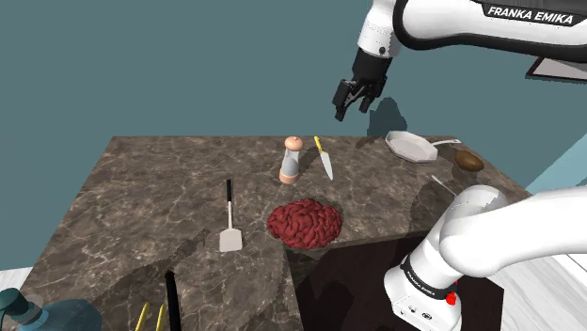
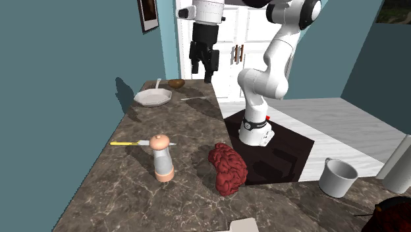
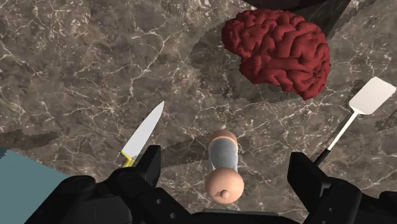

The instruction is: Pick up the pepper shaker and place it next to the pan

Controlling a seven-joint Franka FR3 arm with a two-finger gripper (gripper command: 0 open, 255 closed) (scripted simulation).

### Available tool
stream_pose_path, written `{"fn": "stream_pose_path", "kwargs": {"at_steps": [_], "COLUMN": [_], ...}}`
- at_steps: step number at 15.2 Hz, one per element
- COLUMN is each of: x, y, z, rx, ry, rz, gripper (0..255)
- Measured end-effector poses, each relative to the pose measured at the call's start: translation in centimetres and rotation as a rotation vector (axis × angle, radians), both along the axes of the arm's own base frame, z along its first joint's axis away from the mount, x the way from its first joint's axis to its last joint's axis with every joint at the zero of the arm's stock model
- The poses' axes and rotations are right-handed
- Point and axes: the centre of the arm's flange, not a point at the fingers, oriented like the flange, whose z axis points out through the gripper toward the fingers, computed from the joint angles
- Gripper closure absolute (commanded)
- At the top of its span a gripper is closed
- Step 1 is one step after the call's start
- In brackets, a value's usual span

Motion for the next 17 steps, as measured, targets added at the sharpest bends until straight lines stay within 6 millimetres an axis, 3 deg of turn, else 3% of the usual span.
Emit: {"fn": "stream_pose_path", "kwargs": {"at_steps": [15,17], "x": [15.7,16.8], "y": [0.9,1.2], "z": [-14.0,-15.8], "rx": [-0.090,-0.097], "ry": [0.078,0.085], "rz": [-0.064,-0.069], "gripper": [0,0]}}
